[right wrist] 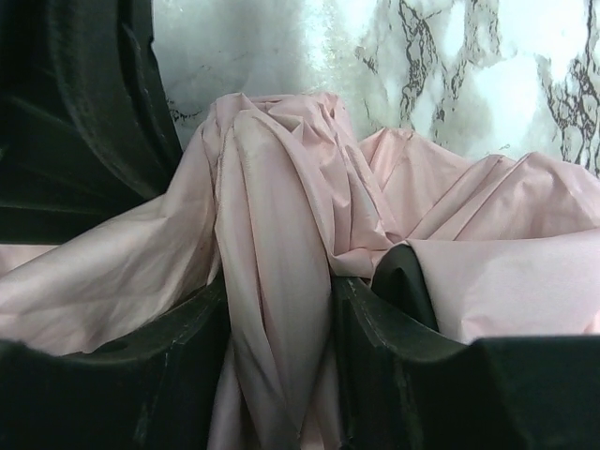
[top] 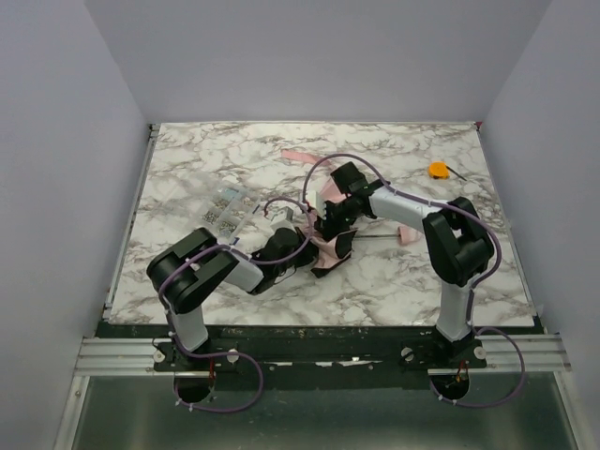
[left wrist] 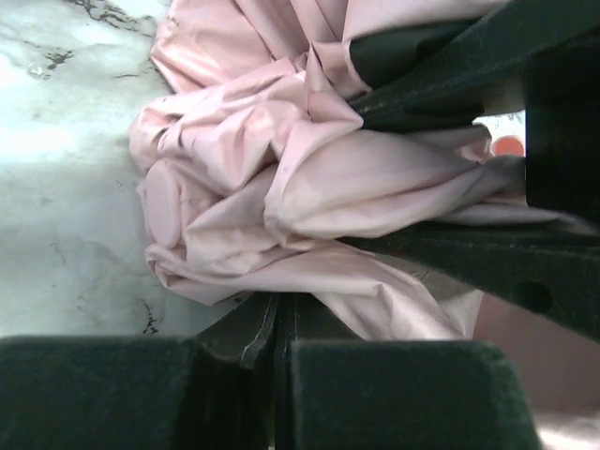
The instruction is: Put away the umbrella
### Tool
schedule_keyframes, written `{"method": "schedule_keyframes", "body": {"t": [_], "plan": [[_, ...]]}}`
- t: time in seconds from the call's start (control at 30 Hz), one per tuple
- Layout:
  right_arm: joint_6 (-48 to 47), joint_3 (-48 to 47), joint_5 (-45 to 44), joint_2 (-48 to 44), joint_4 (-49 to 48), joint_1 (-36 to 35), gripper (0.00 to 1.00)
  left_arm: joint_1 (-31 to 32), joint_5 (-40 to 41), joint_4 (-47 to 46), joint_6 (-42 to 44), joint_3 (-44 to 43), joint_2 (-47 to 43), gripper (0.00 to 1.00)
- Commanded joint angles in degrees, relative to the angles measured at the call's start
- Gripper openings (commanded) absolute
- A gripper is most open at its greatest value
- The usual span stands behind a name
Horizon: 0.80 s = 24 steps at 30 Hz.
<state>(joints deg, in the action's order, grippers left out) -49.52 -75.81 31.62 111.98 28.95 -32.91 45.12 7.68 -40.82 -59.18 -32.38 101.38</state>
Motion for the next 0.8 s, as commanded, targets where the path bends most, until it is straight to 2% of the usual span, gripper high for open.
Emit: {"method": "schedule_keyframes", "body": {"t": [0.0, 0.07, 0.13, 0.23, 0.3, 0.4, 0.5, 0.57, 0.67, 0.77], "plan": [[6.3, 1.6, 1.8, 1.3, 10.4, -2.3, 0.49, -1.0, 0.9, -11.3, 4.2, 5.1, 0.2, 0.06], [7.0, -0.3, 0.8, 1.6, 10.3, -2.3, 0.50, -0.7, -1.6, -13.6, 6.6, 8.5, -4.6, 0.14], [7.5, -1.3, -0.9, 2.0, 9.6, -2.2, 0.50, -0.6, -3.2, -13.0, 8.2, 12.2, -10.7, 0.29], [7.6, -1.7, -2.7, 3.1, 8.6, -1.9, 0.47, -0.7, -5.1, -8.0, 10.8, 16.3, -21.0, 0.46], [7.7, -1.6, -3.4, 3.6, 7.9, -1.8, 0.46, -0.6, -6.2, -2.5, 12.2, 17.5, -27.2, 0.52], [8.1, -1.4, -3.2, 3.7, 7.5, -1.8, 0.45, -0.3, -7.7, 7.3, 12.8, 17.6, -34.4, 0.53], [8.4, -1.4, -3.2, 3.3, 7.4, -1.8, 0.45, 0.4, -12.2, 14.6, 12.7, 17.5, -37.0, 0.51], [8.3, -1.2, -3.1, 3.2, 7.4, -1.8, 0.45, 2.1, -14.2, 17.2, 12.6, 17.5, -37.2, 0.46], [8.4, -0.8, -3.0, 3.3, 7.1, -1.8, 0.45, 5.9, -15.4, 20.1, 12.5, 16.0, -35.0, 0.45], [8.6, -0.6, -3.1, 3.5, 7.0, -1.8, 0.45, 9.2, -15.7, 19.1, 12.0, 14.5, -31.5, 0.45]]}}
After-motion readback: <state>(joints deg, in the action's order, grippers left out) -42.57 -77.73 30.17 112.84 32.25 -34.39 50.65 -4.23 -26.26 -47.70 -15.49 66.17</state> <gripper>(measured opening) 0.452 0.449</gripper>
